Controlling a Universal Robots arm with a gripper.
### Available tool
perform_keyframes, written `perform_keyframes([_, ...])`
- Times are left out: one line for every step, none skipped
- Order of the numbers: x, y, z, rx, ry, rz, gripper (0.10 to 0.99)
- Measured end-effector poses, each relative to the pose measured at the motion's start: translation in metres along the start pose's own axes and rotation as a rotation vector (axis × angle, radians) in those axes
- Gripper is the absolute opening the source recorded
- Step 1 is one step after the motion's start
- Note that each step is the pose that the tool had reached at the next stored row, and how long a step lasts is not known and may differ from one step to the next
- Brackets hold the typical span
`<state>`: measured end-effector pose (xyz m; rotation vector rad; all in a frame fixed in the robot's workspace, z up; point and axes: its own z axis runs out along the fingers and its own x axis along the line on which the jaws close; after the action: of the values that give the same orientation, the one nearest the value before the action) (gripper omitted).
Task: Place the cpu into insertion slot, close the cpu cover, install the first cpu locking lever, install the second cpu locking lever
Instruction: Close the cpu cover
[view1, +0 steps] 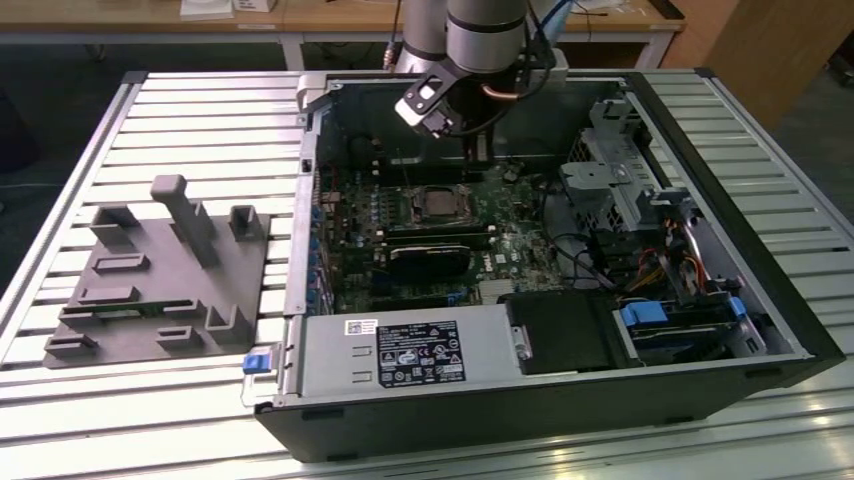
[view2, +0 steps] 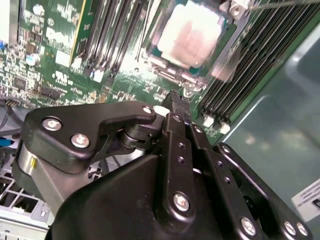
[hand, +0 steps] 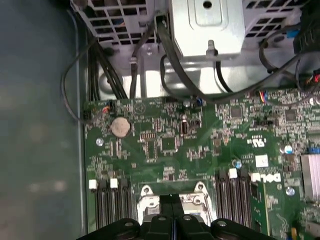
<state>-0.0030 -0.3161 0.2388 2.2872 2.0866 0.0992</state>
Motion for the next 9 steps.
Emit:
perform_keyframes([-0.0002, -0.0018, -0.0001, 0.0, 0.0001, 0.0, 0.106])
perform_keyframes([-0.0003, -0.0035, -0.0002, 0.0, 0.0002, 0.0, 0.106])
perform_keyframes([-0.0005, -0.0052, -0.0004, 0.0, 0.0002, 0.0, 0.106])
perform_keyframes([-0.0006, -0.0069, -0.0005, 0.0, 0.0003, 0.0, 0.106])
perform_keyframes([-0.0008, -0.0085, -0.0006, 0.0, 0.0002, 0.0, 0.106])
perform_keyframes([-0.0009, -0.01, -0.0007, 0.0, 0.0003, 0.0, 0.106])
perform_keyframes([-0.001, -0.0108, -0.0006, 0.0, 0.0004, 0.0, 0.106])
perform_keyframes([-0.0011, -0.0115, -0.0004, 0.0, 0.0004, 0.0, 0.106])
perform_keyframes([-0.0011, -0.0122, -0.0002, 0.0, 0.0004, 0.0, 0.106])
